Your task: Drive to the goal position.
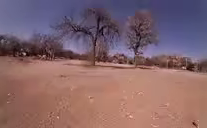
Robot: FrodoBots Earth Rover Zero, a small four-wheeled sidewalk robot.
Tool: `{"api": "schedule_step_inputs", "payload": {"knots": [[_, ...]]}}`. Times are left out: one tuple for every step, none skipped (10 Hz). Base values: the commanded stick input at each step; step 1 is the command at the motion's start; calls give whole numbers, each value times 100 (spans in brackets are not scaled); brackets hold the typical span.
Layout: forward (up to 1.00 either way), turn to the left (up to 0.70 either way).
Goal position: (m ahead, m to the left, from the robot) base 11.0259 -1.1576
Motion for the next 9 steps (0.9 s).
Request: {"api": "schedule_step_inputs", "payload": {"knots": [[100, 0], [100, -27], [100, -27], [100, -20], [100, -9], [100, 0], [100, 0], [100, 0], [100, 0]]}}
